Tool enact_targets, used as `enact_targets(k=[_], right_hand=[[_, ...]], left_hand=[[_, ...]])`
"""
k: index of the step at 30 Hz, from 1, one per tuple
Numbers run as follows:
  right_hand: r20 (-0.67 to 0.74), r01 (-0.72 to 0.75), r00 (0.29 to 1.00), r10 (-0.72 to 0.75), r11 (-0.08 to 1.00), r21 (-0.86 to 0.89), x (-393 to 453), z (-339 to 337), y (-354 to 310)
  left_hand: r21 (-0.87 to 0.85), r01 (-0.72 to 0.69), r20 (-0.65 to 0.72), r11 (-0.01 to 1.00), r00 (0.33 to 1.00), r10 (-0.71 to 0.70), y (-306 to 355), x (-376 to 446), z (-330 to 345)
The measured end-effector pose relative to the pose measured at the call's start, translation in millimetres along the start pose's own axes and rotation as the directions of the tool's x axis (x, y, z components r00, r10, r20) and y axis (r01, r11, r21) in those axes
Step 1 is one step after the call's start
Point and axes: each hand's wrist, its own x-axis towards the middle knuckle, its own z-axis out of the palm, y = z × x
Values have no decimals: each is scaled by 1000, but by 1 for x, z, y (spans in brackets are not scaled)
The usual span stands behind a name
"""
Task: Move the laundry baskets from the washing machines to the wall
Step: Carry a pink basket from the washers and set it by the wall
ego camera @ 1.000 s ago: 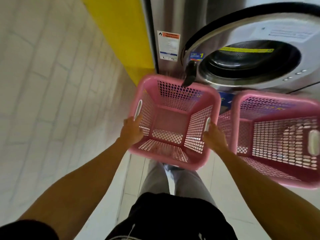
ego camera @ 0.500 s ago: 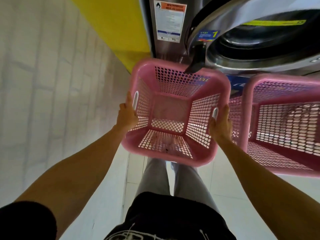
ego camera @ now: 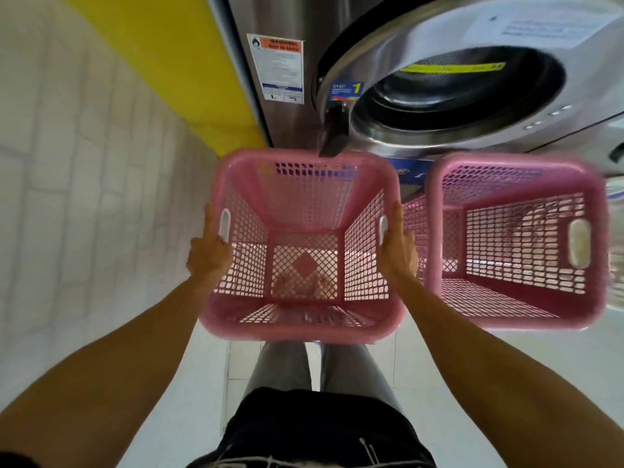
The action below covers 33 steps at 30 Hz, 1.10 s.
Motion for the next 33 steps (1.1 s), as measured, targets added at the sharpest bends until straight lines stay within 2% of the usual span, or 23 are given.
enact_targets(k=[3,9,14,19,26,30,33], right_hand=[[24,55,998,-55,998,-13,-24,-12,-2],[92,183,980,-179,982,-37,-53,-9,-4],[87,293,952,-292,956,0,-63,2,-20],[50,389,920,-389,921,9,-87,-8,-14],[62,456,889,-454,890,-21,-119,-15,3],[67,555,831,-552,831,-44,-147,-18,14],[87,611,791,-606,791,-34,-173,-27,26]], left_hand=[[-55,71,-31,996,997,-72,-23,-38,-4],[-123,137,7,983,991,-137,-81,-92,2],[-170,241,-83,956,963,-257,-110,-129,1],[-273,194,-109,942,967,-231,-130,-162,11],[-412,246,-172,877,924,-340,-153,-241,53],[-458,254,-175,852,914,-366,-179,-278,79],[-503,252,-226,827,885,-407,-192,-318,93]])
